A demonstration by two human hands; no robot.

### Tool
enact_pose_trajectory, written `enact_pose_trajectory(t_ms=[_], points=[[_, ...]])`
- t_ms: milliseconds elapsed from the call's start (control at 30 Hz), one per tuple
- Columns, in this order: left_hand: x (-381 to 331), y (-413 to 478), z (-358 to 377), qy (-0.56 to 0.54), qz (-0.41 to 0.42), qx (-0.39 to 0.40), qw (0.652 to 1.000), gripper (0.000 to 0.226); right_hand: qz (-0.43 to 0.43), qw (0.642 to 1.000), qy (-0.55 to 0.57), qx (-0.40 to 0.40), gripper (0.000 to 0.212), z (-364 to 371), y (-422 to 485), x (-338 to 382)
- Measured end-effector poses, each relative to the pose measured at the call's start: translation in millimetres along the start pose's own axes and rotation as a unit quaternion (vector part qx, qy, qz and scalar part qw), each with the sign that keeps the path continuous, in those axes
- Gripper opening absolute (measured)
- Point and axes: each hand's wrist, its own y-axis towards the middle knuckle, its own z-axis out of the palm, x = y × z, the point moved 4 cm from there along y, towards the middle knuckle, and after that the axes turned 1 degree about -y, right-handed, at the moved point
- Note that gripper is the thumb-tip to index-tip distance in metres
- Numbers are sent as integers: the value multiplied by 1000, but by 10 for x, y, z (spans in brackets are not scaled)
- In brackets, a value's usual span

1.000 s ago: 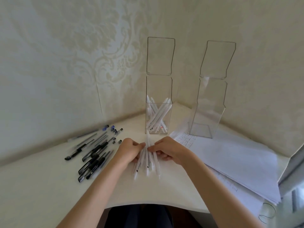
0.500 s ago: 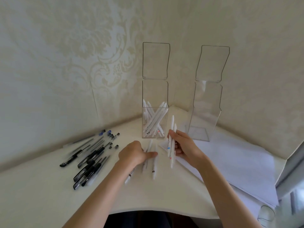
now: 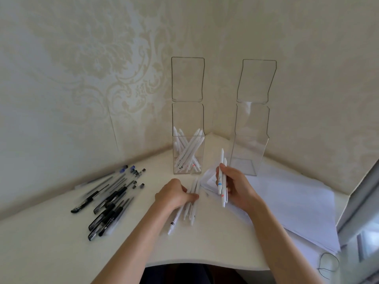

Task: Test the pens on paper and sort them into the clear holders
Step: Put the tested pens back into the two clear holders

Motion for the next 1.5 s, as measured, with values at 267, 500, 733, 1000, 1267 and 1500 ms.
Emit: enact_pose_trajectory(t_ms=[267, 500, 733, 1000, 1267, 1500], points=[[-162, -101, 129, 4, 32, -34, 999, 34, 4, 1000, -7, -11, 31, 30, -28, -20], [28, -168, -129, -389, 29, 50, 919, 23, -25, 999, 7, -22, 30, 31, -42, 14], [-318, -67, -780, -440, 170, -29, 881, 24, -137, 988, -12, -73, 25, 208, -26, 400], [-1282, 293, -1645, -446, 316, -200, 813, 15, -307, 942, 7, -131, 26, 436, 90, 1316], [-970, 522, -1210, -222, 236, -66, 944, 37, -304, 942, -39, -135, 21, 310, 200, 1103], [-310, 387, -1053, -314, 239, -210, 894, 55, -352, 911, -112, -184, 23, 402, 404, 1416]])
